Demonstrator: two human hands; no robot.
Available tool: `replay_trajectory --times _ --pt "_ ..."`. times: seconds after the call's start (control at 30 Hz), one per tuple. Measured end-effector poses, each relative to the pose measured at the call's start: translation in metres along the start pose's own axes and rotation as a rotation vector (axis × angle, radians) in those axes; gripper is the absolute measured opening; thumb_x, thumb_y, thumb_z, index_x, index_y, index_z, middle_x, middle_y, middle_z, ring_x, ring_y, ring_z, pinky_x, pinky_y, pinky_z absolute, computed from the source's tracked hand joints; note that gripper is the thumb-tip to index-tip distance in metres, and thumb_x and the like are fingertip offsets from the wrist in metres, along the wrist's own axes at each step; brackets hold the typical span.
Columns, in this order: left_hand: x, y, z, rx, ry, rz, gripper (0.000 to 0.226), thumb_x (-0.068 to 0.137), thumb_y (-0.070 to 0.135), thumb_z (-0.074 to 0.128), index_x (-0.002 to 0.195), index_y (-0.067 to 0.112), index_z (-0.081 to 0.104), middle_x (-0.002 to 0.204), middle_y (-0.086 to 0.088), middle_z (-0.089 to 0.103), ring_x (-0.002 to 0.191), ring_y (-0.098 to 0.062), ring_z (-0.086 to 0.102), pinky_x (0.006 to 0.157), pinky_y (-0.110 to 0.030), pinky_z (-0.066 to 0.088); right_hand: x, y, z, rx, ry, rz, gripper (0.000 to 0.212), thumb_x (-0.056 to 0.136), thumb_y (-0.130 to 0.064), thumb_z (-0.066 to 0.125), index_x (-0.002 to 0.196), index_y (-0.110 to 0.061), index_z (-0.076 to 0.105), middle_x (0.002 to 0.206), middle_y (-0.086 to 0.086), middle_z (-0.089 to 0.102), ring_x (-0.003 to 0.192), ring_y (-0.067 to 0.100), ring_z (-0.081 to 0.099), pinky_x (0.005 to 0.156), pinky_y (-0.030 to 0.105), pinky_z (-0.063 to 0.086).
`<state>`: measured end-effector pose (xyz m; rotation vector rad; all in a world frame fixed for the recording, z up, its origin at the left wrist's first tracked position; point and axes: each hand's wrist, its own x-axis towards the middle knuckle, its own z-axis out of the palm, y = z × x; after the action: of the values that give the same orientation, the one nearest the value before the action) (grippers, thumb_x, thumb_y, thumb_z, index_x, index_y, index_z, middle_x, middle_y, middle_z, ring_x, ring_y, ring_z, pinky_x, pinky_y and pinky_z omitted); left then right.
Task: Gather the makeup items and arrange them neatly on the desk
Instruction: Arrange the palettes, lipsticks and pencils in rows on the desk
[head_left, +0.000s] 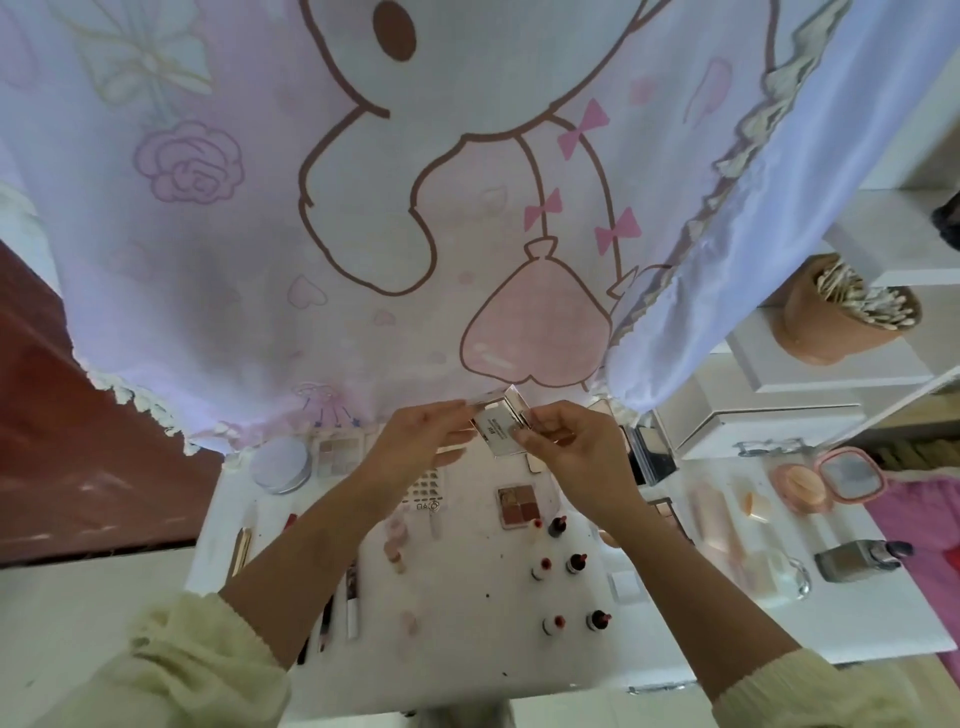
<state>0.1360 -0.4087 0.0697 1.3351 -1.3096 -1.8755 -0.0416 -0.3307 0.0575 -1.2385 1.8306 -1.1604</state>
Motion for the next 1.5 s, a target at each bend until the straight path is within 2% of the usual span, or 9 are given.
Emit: replay_trajectory --times 0.17,0.33,0.67,0.8,0.93,1.03,1.2,1.37,1.5 --pt "-0.010 -0.002 0.002 0.012 0.063 -0.003 0.032 0.088 0.044 0.063 0.102 0.016 0.071 0.095 0.000 0.075 0.094 -0.014 0.071 0.082 -0.030 0.057 -0.005 -0.006 -0.003 0.004 -0.034 -0.022 0.019 0.080 -0.027 0.079 0.098 -0.024 0.076 0.085 -0.009 0.076 0.080 0.008 0.071 0.080 0.038 0.059" --pt "-0.018 -0.003 0.006 -0.115 -0.074 -0.268 0.059 0.089 0.062 0.050 0.115 0.009 0.062 0.101 -0.017 0.073 0.094 -0.030 0.071 0.086 -0.040 0.056 -0.015 -0.020 -0.001 -0.035 -0.014 -0.145 0.013 0.080 -0.015 0.077 0.092 -0.018 0.078 0.078 -0.003 0.073 0.074 0.014 0.065 0.076 0.045 0.056" --pt "-0.026 -0.015 0.020 -0.615 -0.170 -0.287 0.045 0.092 0.049 0.053 0.115 0.011 0.062 0.105 -0.021 0.070 0.094 -0.031 0.071 0.082 -0.037 0.059 -0.016 -0.027 0.004 -0.327 -0.085 -0.264 0.027 0.082 -0.036 0.074 0.108 -0.031 0.074 0.086 -0.016 0.061 0.089 0.005 0.056 0.081 0.028 0.048" --pt "-0.024 -0.016 0.021 -0.633 -0.118 -0.259 0.048 0.088 0.049 0.060 0.116 0.010 0.063 0.089 -0.015 0.072 0.088 -0.028 0.070 0.085 -0.037 0.057 -0.017 -0.038 -0.002 -0.377 -0.222 -0.255 0.030 0.087 -0.035 0.070 0.116 -0.034 0.070 0.098 -0.008 0.068 0.092 0.011 0.058 0.085 0.036 0.050" --pt "-0.023 -0.012 0.019 -0.629 -0.121 -0.245 0.054 0.087 0.048 0.062 0.124 0.010 0.061 0.096 -0.016 0.072 0.087 -0.029 0.071 0.076 -0.036 0.060 -0.012 -0.043 -0.006 -0.349 -0.264 -0.272 0.022 0.087 -0.032 0.067 0.109 -0.035 0.073 0.086 0.000 0.075 0.080 0.026 0.064 0.077 0.043 0.053" --pt "-0.023 -0.011 0.018 -0.605 -0.139 -0.231 0.055 0.086 0.048 0.062 0.128 0.013 0.059 0.100 -0.017 0.072 0.087 -0.029 0.072 0.074 -0.037 0.061 -0.010 -0.045 -0.006 -0.372 -0.287 -0.292 0.018 0.086 -0.029 0.068 0.102 -0.032 0.076 0.081 0.008 0.073 0.079 0.034 0.064 0.077 0.033 0.053" --pt "-0.020 -0.011 0.018 -0.590 -0.147 -0.211 0.053 0.085 0.048 0.063 0.127 0.015 0.059 0.100 -0.017 0.071 0.083 -0.028 0.072 0.074 -0.038 0.061 -0.007 -0.049 -0.005 -0.441 -0.309 -0.294 0.020 0.083 -0.026 0.066 0.100 -0.026 0.077 0.076 0.003 0.073 0.074 0.029 0.064 0.076 0.028 0.054" --pt "-0.015 -0.010 0.022 -0.553 -0.128 -0.193 0.049 0.085 0.047 0.066 0.122 0.015 0.062 0.106 -0.017 0.072 0.094 -0.032 0.070 0.087 -0.043 0.057 -0.004 -0.049 -0.004 -0.448 -0.306 -0.305 0.020 0.076 -0.025 0.068 0.092 -0.018 0.077 0.078 0.009 0.072 0.073 0.029 0.065 0.075 0.045 0.055" --pt "-0.010 -0.008 0.027 -0.531 -0.123 -0.191 0.053 0.085 0.049 0.065 0.123 0.012 0.063 0.114 -0.020 0.068 0.100 -0.034 0.068 0.086 -0.044 0.057 -0.002 -0.052 -0.005 -0.438 -0.258 -0.315 0.022 0.074 -0.024 0.071 0.093 -0.016 0.077 0.084 0.000 0.074 0.079 0.013 0.067 0.080 0.036 0.056"
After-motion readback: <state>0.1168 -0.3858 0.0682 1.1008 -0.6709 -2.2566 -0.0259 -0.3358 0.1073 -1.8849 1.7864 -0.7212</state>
